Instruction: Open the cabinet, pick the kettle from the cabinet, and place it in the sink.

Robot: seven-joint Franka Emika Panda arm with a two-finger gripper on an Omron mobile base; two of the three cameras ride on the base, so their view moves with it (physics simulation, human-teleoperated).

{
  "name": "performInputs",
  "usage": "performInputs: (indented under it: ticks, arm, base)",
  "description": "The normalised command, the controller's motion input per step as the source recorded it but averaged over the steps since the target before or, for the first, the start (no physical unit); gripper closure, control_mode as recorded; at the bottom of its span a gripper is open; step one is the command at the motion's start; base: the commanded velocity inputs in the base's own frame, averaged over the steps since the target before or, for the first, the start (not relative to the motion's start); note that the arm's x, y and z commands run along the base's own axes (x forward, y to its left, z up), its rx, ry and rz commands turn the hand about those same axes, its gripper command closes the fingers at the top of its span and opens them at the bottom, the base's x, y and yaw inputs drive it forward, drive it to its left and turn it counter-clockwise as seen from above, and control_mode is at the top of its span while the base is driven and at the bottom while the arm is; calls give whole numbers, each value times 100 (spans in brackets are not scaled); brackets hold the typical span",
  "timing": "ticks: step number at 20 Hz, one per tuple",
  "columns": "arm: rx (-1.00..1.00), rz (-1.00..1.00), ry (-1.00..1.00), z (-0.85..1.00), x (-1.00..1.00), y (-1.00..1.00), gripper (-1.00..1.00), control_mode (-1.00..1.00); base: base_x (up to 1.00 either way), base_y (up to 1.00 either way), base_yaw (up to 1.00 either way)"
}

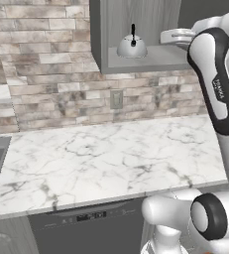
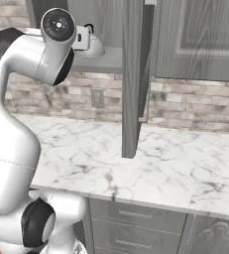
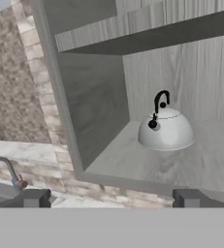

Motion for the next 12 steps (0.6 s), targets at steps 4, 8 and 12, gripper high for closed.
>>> performInputs:
  ticks: [4, 8, 12]
  arm:
    - [-5, -1, 0, 0, 40, 0, -100, -100]
    - [-6, -2, 0, 0, 40, 4, -100, -100]
    - [-4, -7, 0, 0, 39, 8, -100, -100]
  base:
    - [0, 0, 0]
    - [0, 0, 0]
    - [0, 0, 0]
